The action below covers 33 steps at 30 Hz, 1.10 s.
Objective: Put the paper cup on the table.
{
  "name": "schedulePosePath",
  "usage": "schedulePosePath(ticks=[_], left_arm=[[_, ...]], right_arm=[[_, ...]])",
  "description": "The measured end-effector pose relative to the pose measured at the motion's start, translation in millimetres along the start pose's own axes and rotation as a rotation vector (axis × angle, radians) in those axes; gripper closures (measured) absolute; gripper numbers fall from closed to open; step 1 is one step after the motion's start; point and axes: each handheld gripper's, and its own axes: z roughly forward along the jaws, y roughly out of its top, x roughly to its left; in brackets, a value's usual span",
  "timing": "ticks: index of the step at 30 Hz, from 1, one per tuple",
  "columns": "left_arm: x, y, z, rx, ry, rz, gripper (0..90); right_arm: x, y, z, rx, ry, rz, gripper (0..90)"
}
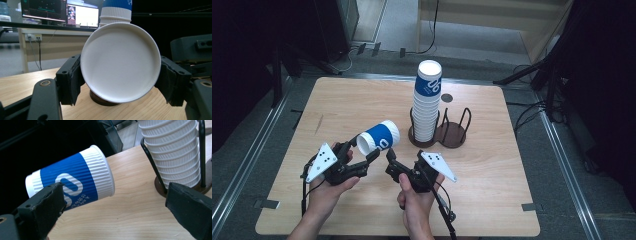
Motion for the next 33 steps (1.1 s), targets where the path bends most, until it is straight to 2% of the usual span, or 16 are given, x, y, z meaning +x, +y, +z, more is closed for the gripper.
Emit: schedulePosePath(ticks=[3, 4, 5, 6, 7, 8, 9, 12, 13, 14, 15, 21, 22, 23, 26, 33], left_arm=[[-0.1, -0.2, -0.1, 0.0, 0.001, 0.005, 29.1], [-1.0, -0.6, 0.4, -0.004, 0.0, 0.003, 29.1], [-1.0, -0.6, 0.4, -0.004, 0.0, 0.003, 29.1], [-1.8, -1.2, 1.0, -0.002, -0.001, 0.007, 29.1], [-1.8, -1.2, 1.0, -0.002, -0.001, 0.007, 29.1], [-2.5, -2.2, 1.7, 0.005, -0.004, 0.007, 29.1], [-2.5, -2.2, 1.7, 0.005, -0.004, 0.007, 29.1], [-3.7, -3.5, 2.5, 0.007, -0.006, 0.006, 29.1], [-4.0, -3.8, 2.7, 0.005, -0.007, 0.006, 29.1], [-4.1, -3.9, 2.6, 0.005, -0.008, 0.007, 29.1], [-4.2, -4.0, 2.6, 0.005, -0.009, 0.008, 29.1], [-5.0, -4.8, 2.4, 0.004, -0.01, 0.012, 29.1], [-5.1, -5.0, 2.3, 0.005, -0.01, 0.015, 29.1], [-5.1, -5.0, 2.3, 0.005, -0.01, 0.015, 29.1], [-6.5, -5.2, 2.4, 0.002, -0.015, 0.015, 29.1], [-8.8, -5.8, 3.1, 0.002, -0.026, 0.021, 29.1]], right_arm=[[-0.6, 0.8, 0.8, 0.007, 0.01, 0.056, 2.4], [-1.6, 1.5, 1.2, 0.012, 0.025, 0.121, 2.5], [-1.6, 1.5, 1.2, 0.012, 0.025, 0.121, 2.5], [-2.2, 2.2, 2.3, 0.02, 0.038, 0.19, 2.5], [-2.2, 2.2, 2.3, 0.02, 0.038, 0.19, 2.5], [-3.7, 3.0, 4.1, 0.033, 0.049, 0.266, 2.6], [-3.7, 3.0, 4.1, 0.033, 0.049, 0.266, 2.6], [-5.9, 3.6, 7.8, 0.055, 0.064, 0.403, 2.8], [-5.9, 3.6, 7.8, 0.055, 0.064, 0.403, 2.8], [-7.5, 3.2, 10.0, 0.075, 0.082, 0.475, 2.9], [-7.5, 3.2, 10.0, 0.075, 0.082, 0.475, 2.9], [-12.0, -2.0, 17.3, 0.119, 0.1, 0.647, 2.8], [-12.9, -2.5, 19.7, 0.128, 0.123, 0.704, 2.8], [-12.9, -2.5, 19.7, 0.128, 0.123, 0.704, 2.8], [-13.8, -2.2, 24.9, 0.138, 0.159, 0.796, 2.7], [-15.1, -2.7, 32.3, 0.143, 0.187, 0.877, 1.3]])
